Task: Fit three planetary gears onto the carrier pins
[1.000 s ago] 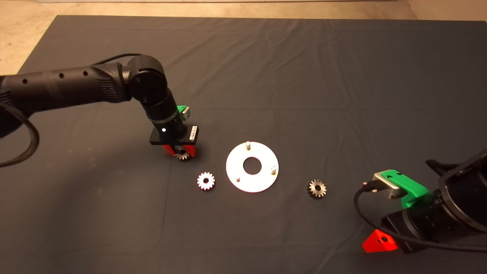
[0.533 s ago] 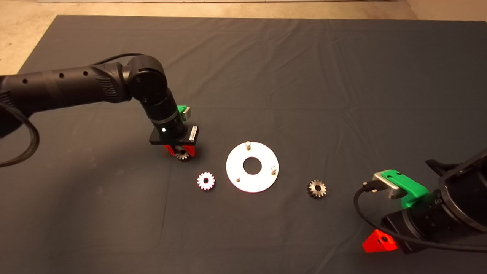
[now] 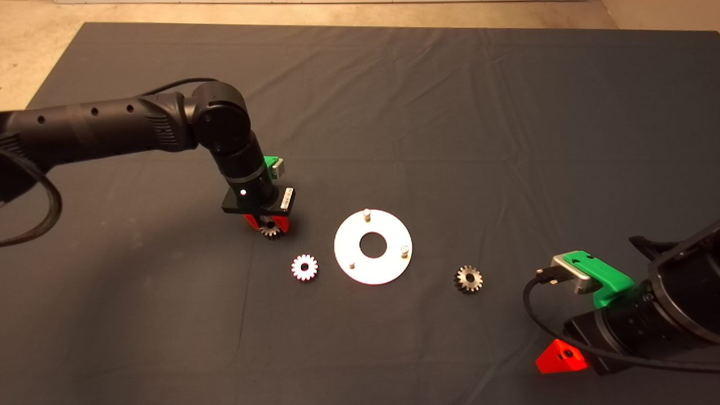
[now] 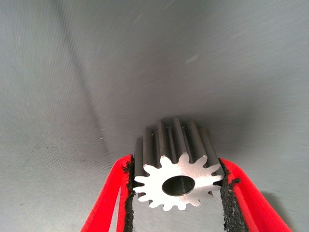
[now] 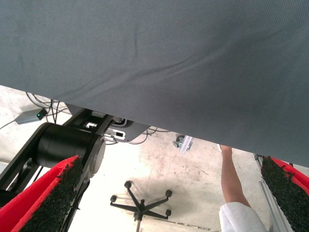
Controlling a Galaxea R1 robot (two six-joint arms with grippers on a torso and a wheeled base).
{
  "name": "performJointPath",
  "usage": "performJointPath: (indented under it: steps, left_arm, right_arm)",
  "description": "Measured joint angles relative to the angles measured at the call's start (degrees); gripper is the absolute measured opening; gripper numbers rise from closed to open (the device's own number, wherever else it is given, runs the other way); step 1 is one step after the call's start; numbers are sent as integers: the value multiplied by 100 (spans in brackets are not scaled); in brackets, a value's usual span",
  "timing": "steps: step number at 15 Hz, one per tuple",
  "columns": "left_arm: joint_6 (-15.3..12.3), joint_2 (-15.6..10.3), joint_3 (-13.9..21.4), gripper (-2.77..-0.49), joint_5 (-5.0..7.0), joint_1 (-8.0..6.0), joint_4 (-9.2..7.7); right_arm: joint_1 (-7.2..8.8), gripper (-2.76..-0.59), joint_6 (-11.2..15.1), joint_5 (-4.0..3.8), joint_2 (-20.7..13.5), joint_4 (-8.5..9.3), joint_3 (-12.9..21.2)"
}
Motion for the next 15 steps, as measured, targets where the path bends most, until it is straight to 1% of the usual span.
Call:
performJointPath:
  steps: [1, 2, 3, 4, 5, 6, 7, 9, 12, 15]
  left_arm:
    - [5, 97, 0, -232, 72, -179, -15]
    - [5, 180, 0, -232, 143, -386, -61]
    - [11, 271, 0, -232, 173, -538, -157]
    - [11, 369, 0, -232, 187, -582, -248]
    - [13, 447, 5, -232, 189, -549, -338]
    - [11, 533, 5, -232, 222, -502, -385]
    - [11, 643, 5, -232, 283, -499, -396]
    - [-6, 841, 5, -232, 338, -519, -404]
    - [-52, 1150, 5, -232, 316, -517, -463]
    - [-50, 1186, 7, -232, 328, -517, -480]
  right_arm:
    - [0, -60, 0, 0, 0, 1, 0]
    - [0, -60, 0, -1, -1, 1, 0]
    - [-2, -60, 0, -2, -4, 1, 0]
    - [-9, -60, 0, -3, -17, 1, 0]
    - [-15, -60, 0, -2, -17, 1, 0]
    - [-15, -60, 0, -9, -17, -1, 0]
    - [-15, -60, 0, -2, -17, 1, 0]
    - [-20, -60, 0, -2, -17, 1, 0]
    - [-46, -60, 0, 0, -20, 1, 0]
    - [-83, -60, 0, -2, -32, 1, 0]
